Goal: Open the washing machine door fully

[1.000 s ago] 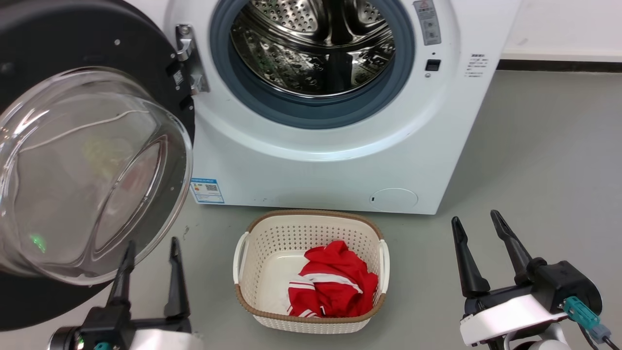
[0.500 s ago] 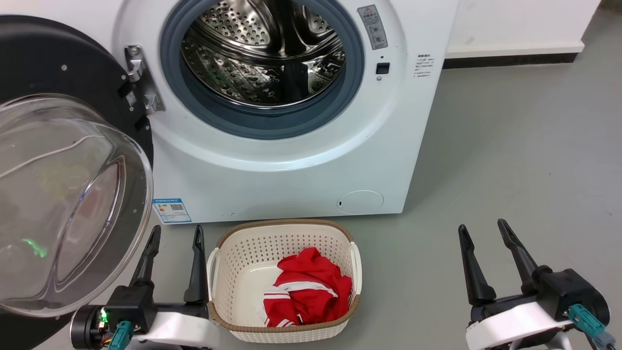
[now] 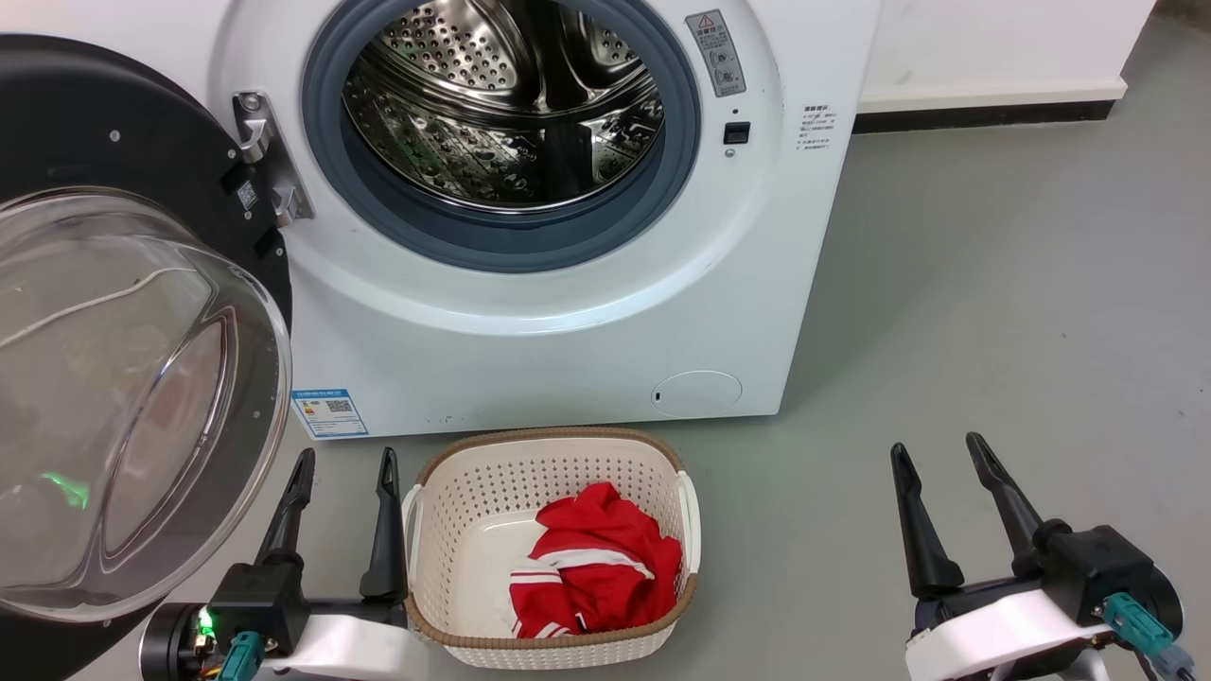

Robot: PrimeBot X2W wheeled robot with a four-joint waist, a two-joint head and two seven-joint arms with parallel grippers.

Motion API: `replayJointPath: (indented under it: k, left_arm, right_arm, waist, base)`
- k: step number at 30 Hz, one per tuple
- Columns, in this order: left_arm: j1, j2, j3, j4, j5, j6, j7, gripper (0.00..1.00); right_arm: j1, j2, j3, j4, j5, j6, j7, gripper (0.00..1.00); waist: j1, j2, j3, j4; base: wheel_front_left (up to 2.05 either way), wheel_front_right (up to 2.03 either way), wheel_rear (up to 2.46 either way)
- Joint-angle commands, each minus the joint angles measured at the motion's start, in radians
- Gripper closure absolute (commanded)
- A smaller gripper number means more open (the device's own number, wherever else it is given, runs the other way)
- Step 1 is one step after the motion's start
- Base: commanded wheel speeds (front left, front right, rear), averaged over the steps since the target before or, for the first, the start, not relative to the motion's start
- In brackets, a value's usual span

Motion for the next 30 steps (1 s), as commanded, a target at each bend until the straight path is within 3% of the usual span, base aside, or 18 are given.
replayJointPath:
  k: [1,14,15,19,30]
  left_arm:
    - [0.005,0.000,-0.002,-0.002,0.002,0.004,-0.002,0.00]
    - [0.005,-0.001,-0.013,-0.011,0.004,0.003,-0.002,0.00]
    - [0.003,0.000,-0.013,-0.009,0.003,0.004,0.000,1.00]
    - [0.010,-0.002,-0.012,0.027,-0.011,0.003,0.006,1.00]
    - [-0.015,-0.002,0.008,0.056,-0.240,-0.012,0.064,1.00]
  right_arm:
    - [0.000,0.001,0.001,0.002,0.006,0.000,-0.002,0.00]
    - [-0.005,0.001,0.003,0.000,0.012,0.000,-0.003,0.00]
    - [-0.001,0.000,0.003,0.000,0.006,0.000,-0.002,1.00]
    - [0.013,0.000,0.006,0.024,0.021,0.000,-0.001,1.00]
    - [-0.010,-0.016,-0.003,0.050,0.262,0.000,0.031,1.00]
  waist:
    - [0.0000,0.0000,0.000,0.002]
    - [0.0000,0.0000,0.004,0.011]
    - [0.0000,0.0000,0.004,0.011]
    - [0.0000,0.0000,0.004,0.011]
    - [0.0000,0.0000,0.004,0.013]
  base:
    - [0.00,0.00,0.00]
    - [0.00,0.00,0.00]
    - [0.00,0.00,0.00]
    - [0.00,0.00,0.00]
    - [0.00,0.00,0.00]
